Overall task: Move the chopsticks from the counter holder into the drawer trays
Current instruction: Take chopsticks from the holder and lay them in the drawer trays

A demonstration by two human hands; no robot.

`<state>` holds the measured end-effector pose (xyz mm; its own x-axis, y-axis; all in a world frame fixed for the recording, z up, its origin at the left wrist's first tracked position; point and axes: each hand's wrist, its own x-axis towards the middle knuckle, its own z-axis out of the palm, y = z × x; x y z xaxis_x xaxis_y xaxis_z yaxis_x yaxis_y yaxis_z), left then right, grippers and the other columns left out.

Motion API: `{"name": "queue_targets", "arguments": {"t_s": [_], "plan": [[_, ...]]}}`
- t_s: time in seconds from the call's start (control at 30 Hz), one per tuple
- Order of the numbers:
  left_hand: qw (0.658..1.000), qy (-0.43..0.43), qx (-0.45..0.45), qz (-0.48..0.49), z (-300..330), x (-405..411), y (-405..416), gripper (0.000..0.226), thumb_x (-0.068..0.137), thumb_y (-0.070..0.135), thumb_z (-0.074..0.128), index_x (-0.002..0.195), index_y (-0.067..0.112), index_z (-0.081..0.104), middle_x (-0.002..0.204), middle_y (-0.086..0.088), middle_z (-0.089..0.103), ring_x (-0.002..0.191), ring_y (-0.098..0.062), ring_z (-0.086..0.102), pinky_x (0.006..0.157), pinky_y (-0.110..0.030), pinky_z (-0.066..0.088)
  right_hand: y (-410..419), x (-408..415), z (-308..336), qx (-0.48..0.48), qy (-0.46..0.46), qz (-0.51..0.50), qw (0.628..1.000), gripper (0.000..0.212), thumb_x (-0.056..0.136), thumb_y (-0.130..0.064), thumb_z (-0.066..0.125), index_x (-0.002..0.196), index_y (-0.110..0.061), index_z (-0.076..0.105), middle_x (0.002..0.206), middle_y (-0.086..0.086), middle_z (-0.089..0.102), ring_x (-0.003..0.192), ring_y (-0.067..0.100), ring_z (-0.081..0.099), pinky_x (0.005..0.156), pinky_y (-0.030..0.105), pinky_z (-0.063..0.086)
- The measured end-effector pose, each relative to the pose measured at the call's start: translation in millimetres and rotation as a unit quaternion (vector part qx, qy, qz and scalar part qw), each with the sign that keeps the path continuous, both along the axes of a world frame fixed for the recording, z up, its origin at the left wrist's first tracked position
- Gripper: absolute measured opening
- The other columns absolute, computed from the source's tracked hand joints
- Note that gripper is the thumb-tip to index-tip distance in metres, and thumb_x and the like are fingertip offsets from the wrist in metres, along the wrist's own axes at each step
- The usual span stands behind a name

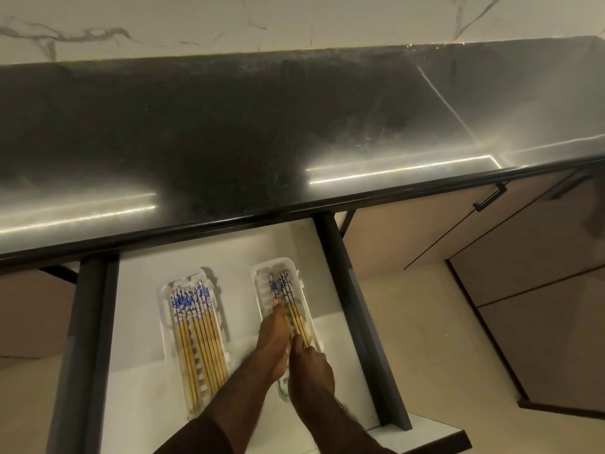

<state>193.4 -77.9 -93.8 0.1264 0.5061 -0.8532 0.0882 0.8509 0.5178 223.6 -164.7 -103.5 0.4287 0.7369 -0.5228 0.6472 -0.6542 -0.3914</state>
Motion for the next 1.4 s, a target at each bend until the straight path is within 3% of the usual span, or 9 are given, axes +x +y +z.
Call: {"name": "queue_targets", "arguments": {"t_s": [0.13,0.27,0.4,0.53,0.83,1.0,1.1,1.33,1.4], "plan": [[1.0,-0.003,-0.002,-0.006,2,-3,-4,0.053,0.1,0.05,0.029,0.126,0.013,0.056,0.109,-0.004,0.062,0.105,-0.026,0.06,0.102,-0.044,0.042,-1,-2,0,-0.003,-0.027,0.041,0.999,0.054,0.099,-0.032,0.056,0.146,-0.018,0.033,0.135,0.004,0.056,0.112,0.017,0.062,0.096,0.029,0.051],[1.0,-0.001,-0.009,-0.01,3,-5,-5,0.055,0.102,0.047,0.027,0.136,0.009,0.048,0.137,-0.015,0.054,0.129,-0.035,0.049,0.11,-0.048,0.034,-2,-2,-2,-0.027,-0.008,0.03,0.999,0.032,0.104,-0.017,0.04,0.135,-0.009,0.042,0.133,0.009,0.055,0.115,0.026,0.056,0.096,0.037,0.049],[1.0,-0.019,-0.01,-0.004,4,-6,-6,0.056,0.101,0.048,0.027,0.134,0.008,0.05,0.131,-0.016,0.057,0.117,-0.033,0.056,0.107,-0.046,0.038,-7,-2,-3,-0.007,-0.02,0.049,0.999,0.052,0.098,-0.033,0.057,0.143,-0.015,0.038,0.132,0.004,0.058,0.108,0.016,0.064,0.096,0.028,0.053],[1.0,-0.022,-0.004,-0.006,0,-8,-8,0.056,0.1,0.05,0.027,0.132,0.011,0.052,0.117,-0.011,0.061,0.098,-0.023,0.055,0.106,-0.047,0.039,-8,-1,-2,0.01,-0.029,0.068,0.997,0.057,0.097,-0.036,0.057,0.146,-0.018,0.033,0.135,0.003,0.056,0.108,0.014,0.064,0.095,0.025,0.051],[0.999,-0.034,-0.005,-0.001,2,-8,-10,0.057,0.1,0.05,0.029,0.134,0.011,0.051,0.128,-0.015,0.061,0.103,-0.026,0.059,0.106,-0.047,0.04,-9,-3,-3,0.004,-0.011,0.046,0.999,0.046,0.102,-0.03,0.05,0.143,-0.013,0.036,0.137,0.007,0.053,0.116,0.02,0.06,0.101,0.032,0.05],[0.999,-0.029,-0.011,-0.014,1,-9,-9,0.059,0.1,0.052,0.028,0.134,0.011,0.051,0.129,-0.016,0.061,0.109,-0.029,0.059,0.107,-0.049,0.04,-10,-6,-3,0.008,-0.028,0.066,0.997,0.063,0.098,-0.037,0.056,0.15,-0.017,0.026,0.141,0.005,0.051,0.118,0.019,0.06,0.102,0.03,0.049],[0.999,-0.035,-0.019,-0.01,0,-9,-8,0.059,0.1,0.052,0.028,0.136,0.01,0.05,0.131,-0.017,0.059,0.119,-0.032,0.057,0.11,-0.05,0.038,-10,-6,-4,0.01,-0.021,0.054,0.998,0.055,0.102,-0.03,0.049,0.15,-0.015,0.026,0.141,0.008,0.051,0.12,0.025,0.058,0.103,0.037,0.049],[0.999,-0.037,-0.021,-0.006,3,-9,-9,0.058,0.1,0.051,0.03,0.139,0.011,0.047,0.135,-0.016,0.057,0.119,-0.03,0.056,0.109,-0.048,0.039,-7,-5,-6,0.01,-0.044,0.065,0.997,0.069,0.098,-0.033,0.057,0.153,-0.016,0.02,0.144,0.005,0.049,0.117,0.019,0.06,0.098,0.03,0.049],[0.999,-0.04,-0.023,-0.004,3,-8,-9,0.057,0.1,0.05,0.03,0.139,0.012,0.047,0.134,-0.016,0.057,0.121,-0.032,0.056,0.107,-0.046,0.04,-6,-3,-7,0.005,-0.025,0.036,0.999,0.062,0.097,-0.033,0.058,0.149,-0.015,0.028,0.139,0.004,0.054,0.113,0.017,0.063,0.096,0.027,0.05]]}}
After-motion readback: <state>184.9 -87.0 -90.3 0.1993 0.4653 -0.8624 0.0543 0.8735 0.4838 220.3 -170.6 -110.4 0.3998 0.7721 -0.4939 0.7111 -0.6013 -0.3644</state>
